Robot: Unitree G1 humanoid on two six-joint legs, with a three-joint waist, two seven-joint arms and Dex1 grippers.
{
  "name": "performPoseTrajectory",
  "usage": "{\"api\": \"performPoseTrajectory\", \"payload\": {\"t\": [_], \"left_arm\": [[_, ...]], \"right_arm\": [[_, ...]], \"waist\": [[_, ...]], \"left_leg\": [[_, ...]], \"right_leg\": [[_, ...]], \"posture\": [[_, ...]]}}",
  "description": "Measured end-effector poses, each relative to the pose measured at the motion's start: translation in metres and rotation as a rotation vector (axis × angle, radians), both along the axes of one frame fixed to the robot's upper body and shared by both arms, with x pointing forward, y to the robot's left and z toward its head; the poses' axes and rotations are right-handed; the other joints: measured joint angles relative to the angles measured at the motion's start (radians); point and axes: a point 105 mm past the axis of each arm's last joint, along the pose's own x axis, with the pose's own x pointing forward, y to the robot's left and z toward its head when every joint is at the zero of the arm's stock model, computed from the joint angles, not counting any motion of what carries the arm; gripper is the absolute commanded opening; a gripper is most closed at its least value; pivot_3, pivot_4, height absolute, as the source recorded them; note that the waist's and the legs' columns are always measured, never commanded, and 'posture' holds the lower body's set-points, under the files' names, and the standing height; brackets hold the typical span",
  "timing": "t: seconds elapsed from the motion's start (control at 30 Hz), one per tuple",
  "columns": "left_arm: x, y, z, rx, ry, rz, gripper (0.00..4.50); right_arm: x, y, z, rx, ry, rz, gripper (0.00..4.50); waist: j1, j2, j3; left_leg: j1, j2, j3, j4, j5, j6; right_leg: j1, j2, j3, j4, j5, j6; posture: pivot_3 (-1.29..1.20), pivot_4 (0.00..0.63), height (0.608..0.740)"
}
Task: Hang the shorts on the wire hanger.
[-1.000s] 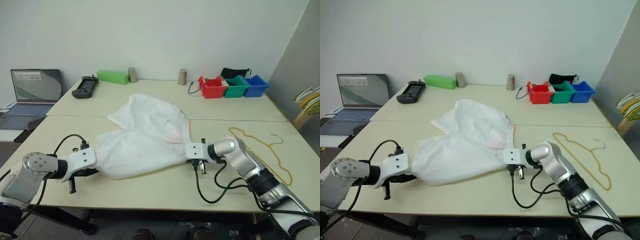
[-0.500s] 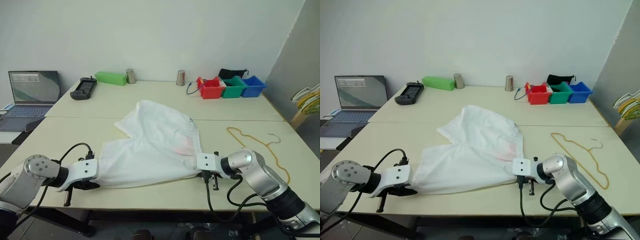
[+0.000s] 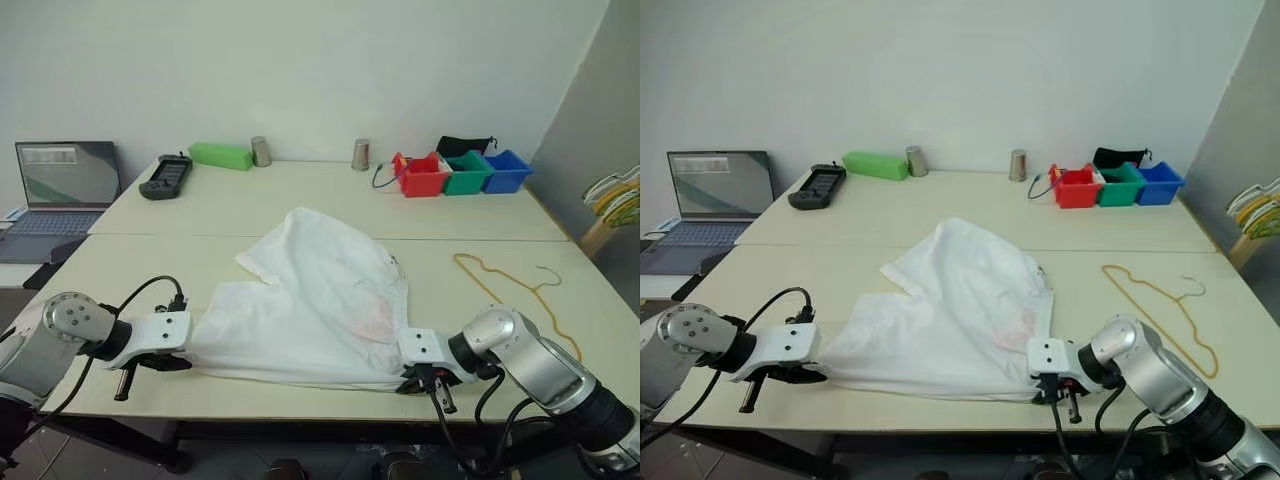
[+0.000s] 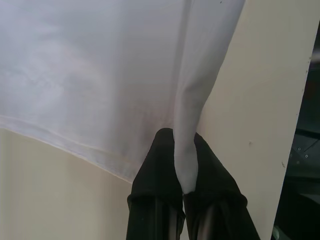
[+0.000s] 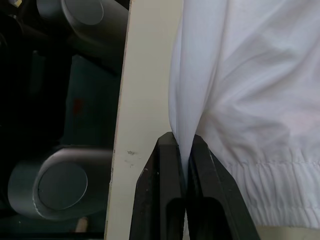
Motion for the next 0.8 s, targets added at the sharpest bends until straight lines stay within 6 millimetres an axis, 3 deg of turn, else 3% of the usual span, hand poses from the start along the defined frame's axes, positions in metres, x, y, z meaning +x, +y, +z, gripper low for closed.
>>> {"api": "performPoseTrajectory", "payload": {"t": [0.37, 0.4, 0.8], "left_arm": [[-0.009, -0.003, -0.005, -0.002, 0.073, -0.05, 0.0], [-0.008, -0.003, -0.005, -0.002, 0.072, -0.05, 0.0], [-0.019, 0.003, -0.008, -0.007, 0.165, -0.046, 2.43]], "right_arm": [[-0.013, -0.002, -0.003, 0.016, 0.083, -0.066, 0.01], [-0.013, -0.002, -0.003, 0.017, 0.083, -0.067, 0.24], [-0.02, -0.016, 0.001, -0.008, 0.127, -0.039, 2.83]], "waist": [[-0.019, 0.0, 0.0], [-0.02, 0.0, 0.0], [-0.023, 0.001, 0.002]], "left_leg": [[0.0, 0.0, 0.0, 0.0, 0.0, 0.0], [0.0, 0.0, 0.0, 0.0, 0.0, 0.0], [-0.001, 0.001, 0.0, 0.0, 0.0, 0.0]], "right_leg": [[0.0, 0.0, 0.0, -0.001, 0.0, 0.0], [0.0, 0.0, 0.0, -0.001, 0.0, 0.0], [0.0, 0.0, 0.0, -0.003, 0.0, 0.0]], "posture": [[-0.01, 0.008, 0.74], [-0.01, 0.007, 0.74], [-0.02, 0.008, 0.74]]}}
